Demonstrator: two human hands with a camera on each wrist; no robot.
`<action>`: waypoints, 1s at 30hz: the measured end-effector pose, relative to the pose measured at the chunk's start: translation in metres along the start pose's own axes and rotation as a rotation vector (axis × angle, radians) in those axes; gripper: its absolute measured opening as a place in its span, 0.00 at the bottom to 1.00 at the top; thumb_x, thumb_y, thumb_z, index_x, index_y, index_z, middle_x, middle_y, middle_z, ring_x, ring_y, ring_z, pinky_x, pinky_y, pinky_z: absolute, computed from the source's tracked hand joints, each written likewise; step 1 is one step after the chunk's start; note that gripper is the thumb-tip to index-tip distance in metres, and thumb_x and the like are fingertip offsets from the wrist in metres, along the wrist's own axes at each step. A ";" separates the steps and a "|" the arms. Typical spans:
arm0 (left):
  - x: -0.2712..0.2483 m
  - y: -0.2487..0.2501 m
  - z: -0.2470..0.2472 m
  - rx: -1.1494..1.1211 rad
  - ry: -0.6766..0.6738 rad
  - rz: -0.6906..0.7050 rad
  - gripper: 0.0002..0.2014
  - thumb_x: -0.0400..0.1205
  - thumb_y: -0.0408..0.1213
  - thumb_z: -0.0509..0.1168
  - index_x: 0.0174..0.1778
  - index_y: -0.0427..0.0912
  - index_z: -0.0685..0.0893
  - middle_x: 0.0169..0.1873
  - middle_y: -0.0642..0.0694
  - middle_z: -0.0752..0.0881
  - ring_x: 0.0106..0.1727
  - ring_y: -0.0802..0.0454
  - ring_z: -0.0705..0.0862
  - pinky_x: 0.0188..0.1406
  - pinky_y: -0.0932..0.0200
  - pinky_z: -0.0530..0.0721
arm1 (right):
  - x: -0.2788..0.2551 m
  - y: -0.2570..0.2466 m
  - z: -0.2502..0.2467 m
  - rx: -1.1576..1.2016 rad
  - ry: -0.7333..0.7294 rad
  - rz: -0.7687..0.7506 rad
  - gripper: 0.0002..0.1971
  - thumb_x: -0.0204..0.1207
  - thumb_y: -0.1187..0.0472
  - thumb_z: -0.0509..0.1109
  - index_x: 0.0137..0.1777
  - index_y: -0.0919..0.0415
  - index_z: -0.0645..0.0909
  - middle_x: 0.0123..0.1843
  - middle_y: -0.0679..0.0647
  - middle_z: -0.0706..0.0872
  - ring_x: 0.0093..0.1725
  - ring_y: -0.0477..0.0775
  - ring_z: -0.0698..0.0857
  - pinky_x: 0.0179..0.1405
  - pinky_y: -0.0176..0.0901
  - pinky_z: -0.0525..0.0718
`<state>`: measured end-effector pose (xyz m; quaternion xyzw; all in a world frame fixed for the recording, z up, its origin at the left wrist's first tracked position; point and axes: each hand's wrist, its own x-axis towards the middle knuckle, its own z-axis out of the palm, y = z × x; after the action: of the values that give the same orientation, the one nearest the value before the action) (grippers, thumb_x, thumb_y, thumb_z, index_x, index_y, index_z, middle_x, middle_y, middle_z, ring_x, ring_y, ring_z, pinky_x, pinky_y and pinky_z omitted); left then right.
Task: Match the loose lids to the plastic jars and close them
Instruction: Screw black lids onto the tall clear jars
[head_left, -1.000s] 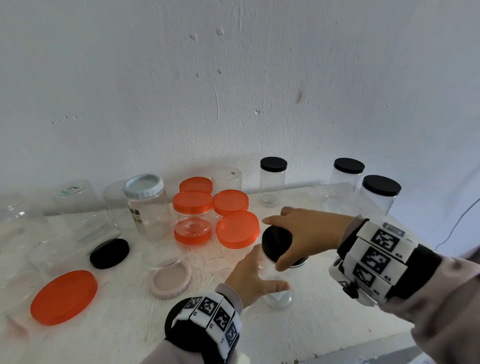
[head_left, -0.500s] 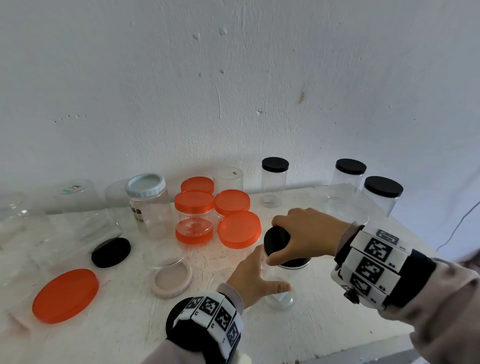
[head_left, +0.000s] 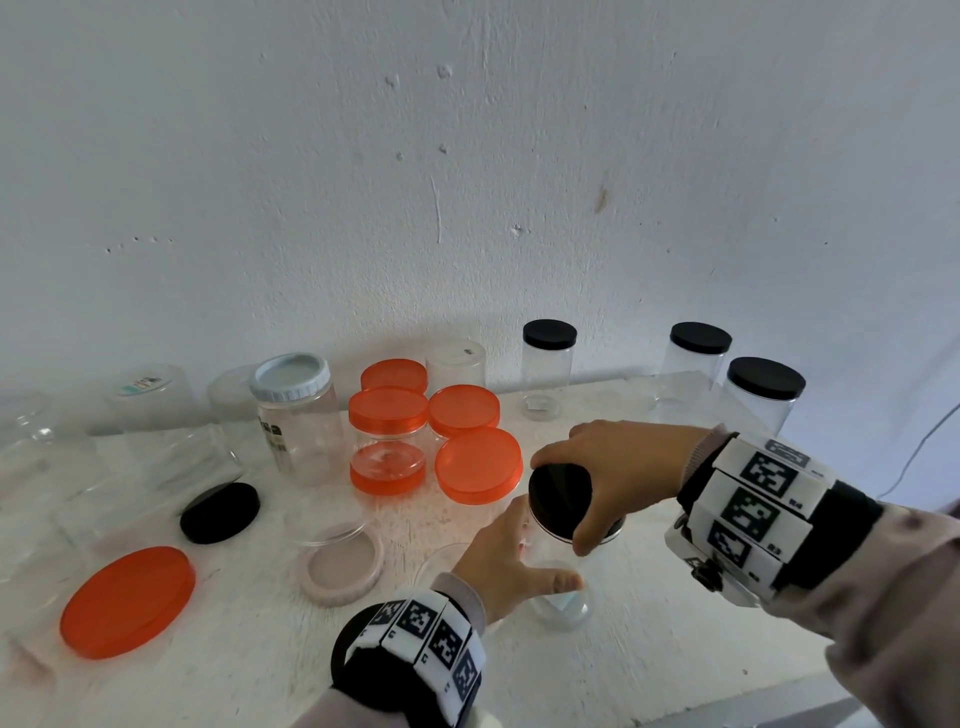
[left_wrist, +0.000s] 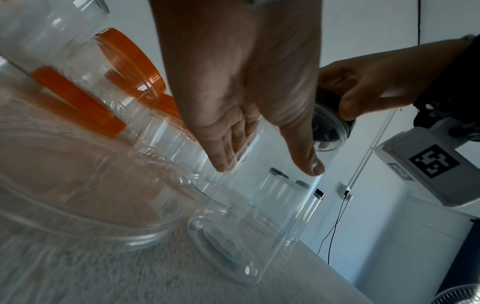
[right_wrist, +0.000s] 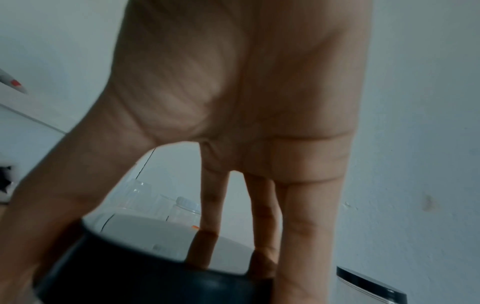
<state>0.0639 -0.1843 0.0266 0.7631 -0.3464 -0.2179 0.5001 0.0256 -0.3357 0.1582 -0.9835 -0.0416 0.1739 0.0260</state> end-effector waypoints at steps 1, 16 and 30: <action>0.000 0.000 0.000 -0.006 -0.001 0.001 0.43 0.70 0.47 0.78 0.77 0.53 0.61 0.68 0.59 0.72 0.68 0.59 0.69 0.70 0.62 0.69 | 0.000 0.001 -0.001 0.003 -0.007 -0.008 0.40 0.61 0.40 0.80 0.73 0.37 0.66 0.55 0.42 0.72 0.59 0.50 0.75 0.49 0.41 0.77; -0.001 -0.005 0.002 -0.038 0.010 0.008 0.39 0.69 0.46 0.78 0.70 0.63 0.61 0.64 0.65 0.72 0.68 0.63 0.70 0.68 0.65 0.68 | -0.001 0.008 -0.001 0.024 0.027 -0.057 0.41 0.58 0.35 0.78 0.72 0.32 0.65 0.52 0.36 0.71 0.57 0.45 0.72 0.47 0.37 0.73; -0.003 -0.004 0.006 -0.020 0.078 0.000 0.42 0.67 0.51 0.79 0.74 0.57 0.65 0.70 0.55 0.76 0.71 0.54 0.73 0.73 0.51 0.73 | -0.001 0.003 0.017 0.158 0.161 0.058 0.37 0.58 0.26 0.72 0.64 0.43 0.71 0.47 0.41 0.76 0.44 0.43 0.78 0.35 0.32 0.75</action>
<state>0.0590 -0.1847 0.0201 0.7660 -0.3245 -0.1914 0.5209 0.0190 -0.3377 0.1429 -0.9900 0.0031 0.0979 0.1018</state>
